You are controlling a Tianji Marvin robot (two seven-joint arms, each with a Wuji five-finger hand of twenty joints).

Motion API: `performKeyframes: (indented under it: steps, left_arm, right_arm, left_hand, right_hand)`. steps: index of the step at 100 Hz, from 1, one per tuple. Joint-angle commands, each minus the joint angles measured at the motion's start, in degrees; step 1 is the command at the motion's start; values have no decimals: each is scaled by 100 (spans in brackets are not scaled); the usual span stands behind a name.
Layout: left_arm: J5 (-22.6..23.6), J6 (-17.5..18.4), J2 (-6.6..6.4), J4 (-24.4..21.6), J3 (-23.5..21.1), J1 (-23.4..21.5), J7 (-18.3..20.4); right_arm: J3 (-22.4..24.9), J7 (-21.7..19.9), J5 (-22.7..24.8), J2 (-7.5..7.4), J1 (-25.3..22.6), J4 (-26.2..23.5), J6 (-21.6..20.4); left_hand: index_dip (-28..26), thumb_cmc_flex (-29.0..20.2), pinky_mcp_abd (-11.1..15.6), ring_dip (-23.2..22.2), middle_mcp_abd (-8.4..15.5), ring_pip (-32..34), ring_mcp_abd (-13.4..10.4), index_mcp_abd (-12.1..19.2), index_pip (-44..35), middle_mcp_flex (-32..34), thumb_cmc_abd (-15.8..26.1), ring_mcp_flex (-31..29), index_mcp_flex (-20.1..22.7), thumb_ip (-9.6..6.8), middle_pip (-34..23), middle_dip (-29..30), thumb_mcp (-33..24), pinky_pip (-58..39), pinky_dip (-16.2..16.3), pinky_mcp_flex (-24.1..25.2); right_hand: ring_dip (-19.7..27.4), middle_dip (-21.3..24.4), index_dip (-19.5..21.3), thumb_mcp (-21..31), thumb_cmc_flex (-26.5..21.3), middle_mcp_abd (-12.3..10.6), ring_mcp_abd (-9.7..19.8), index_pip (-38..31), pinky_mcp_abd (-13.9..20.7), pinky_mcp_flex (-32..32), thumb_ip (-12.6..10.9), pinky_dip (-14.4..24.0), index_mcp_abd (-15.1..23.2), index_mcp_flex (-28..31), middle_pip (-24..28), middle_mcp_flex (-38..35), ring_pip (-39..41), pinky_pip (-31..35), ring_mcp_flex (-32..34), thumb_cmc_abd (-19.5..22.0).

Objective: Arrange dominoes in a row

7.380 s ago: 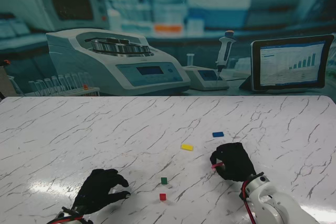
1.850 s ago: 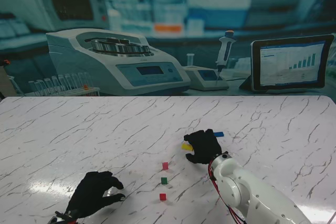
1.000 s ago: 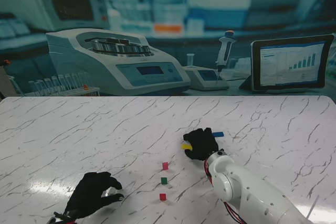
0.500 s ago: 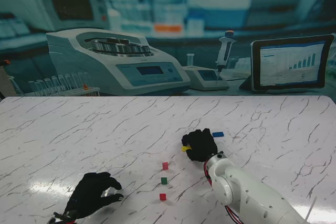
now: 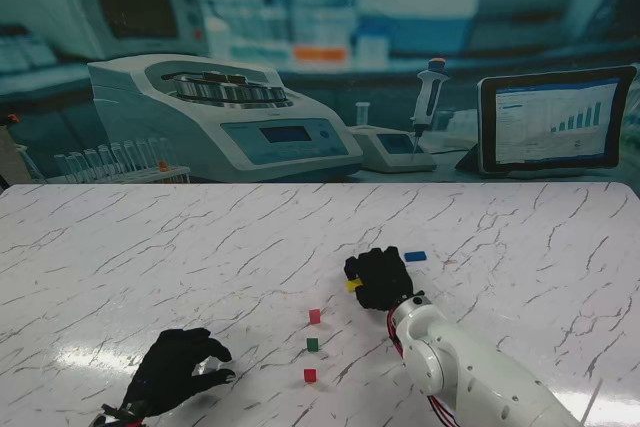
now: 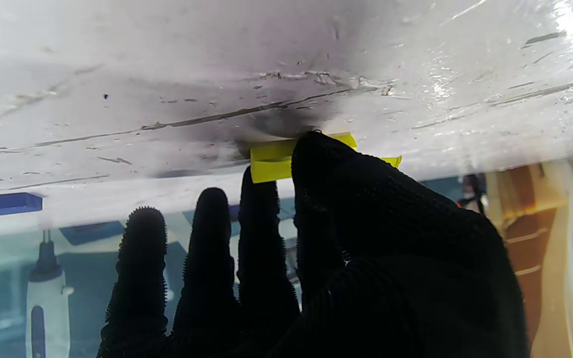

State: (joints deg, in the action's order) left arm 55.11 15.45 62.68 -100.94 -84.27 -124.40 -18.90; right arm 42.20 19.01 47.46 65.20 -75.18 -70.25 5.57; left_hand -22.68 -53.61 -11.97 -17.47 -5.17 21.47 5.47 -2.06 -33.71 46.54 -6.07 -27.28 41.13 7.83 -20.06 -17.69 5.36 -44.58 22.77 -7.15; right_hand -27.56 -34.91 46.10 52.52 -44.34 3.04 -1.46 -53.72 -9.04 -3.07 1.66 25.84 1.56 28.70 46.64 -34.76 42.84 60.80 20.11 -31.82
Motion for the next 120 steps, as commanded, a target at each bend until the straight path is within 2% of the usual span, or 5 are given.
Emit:
performKeyframes:
  steps: [1, 25, 55, 89, 120]
  left_arm:
    - [-33, 137, 32, 18, 15, -29, 53]
    - [-29, 119, 32, 23, 15, -31, 50]
    - [-28, 91, 31, 16, 14, -32, 67]
    - [-15, 81, 27, 21, 14, -19, 78]
    - [-23, 62, 26, 19, 15, -16, 100]
  right_arm:
    - [-45, 1, 7, 28, -126, 58, -37]
    - [-42, 133, -57, 66, -132, 133, -111]
    - [23, 214, -154, 92, -172, 175, -231]
    - [149, 117, -258, 88, -207, 125, -362]
    - [242, 1, -250, 53, -261, 10, -432]
  left_hand:
    - [-59, -80, -98, -70, 83, 70, -92, 125, -83, 63, 75, -144, 104, 38, -97, -86, -42, -186, 98, 34]
    - [-36, -224, -97, -71, 81, 78, -109, 152, -121, 83, 64, -159, 109, 99, -108, -88, 1, -191, 100, 28]
    - [-10, -308, -88, -74, 88, 93, -112, 184, -183, 100, 35, -178, 112, 129, -122, -91, 51, -194, 101, 20]
    - [9, -297, -89, -76, 95, 105, -121, 191, -254, 117, 17, -193, 102, 127, -147, -101, 74, -194, 101, 20]
    - [30, -283, -88, -76, 105, 105, -115, 190, -281, 116, 4, -188, 92, 116, -151, -105, 67, -188, 98, 22]
  right_hand:
    - [-114, -165, 504, 73, -456, -14, -79, -1231, 71, -56, 407, -45, 432, 160, 200, 54, 162, 146, 169, -132]
    - [-315, -477, 655, 203, -472, 98, -209, -1427, -51, -291, 429, -6, 432, 73, 470, -165, 485, 299, 486, -184]
    - [-571, -815, 767, 393, -551, 68, -241, -1486, -170, -501, 466, 7, 513, -2, 791, -402, 794, 406, 826, -244]
    - [-628, -722, 571, 399, -543, 91, -271, -1011, -200, -506, 463, -4, 549, -219, 655, -386, 720, 396, 824, -237]
    - [-610, -631, 604, 331, -486, 152, -314, -880, -224, -412, 445, -51, 566, -283, 496, -310, 576, 263, 727, -201]
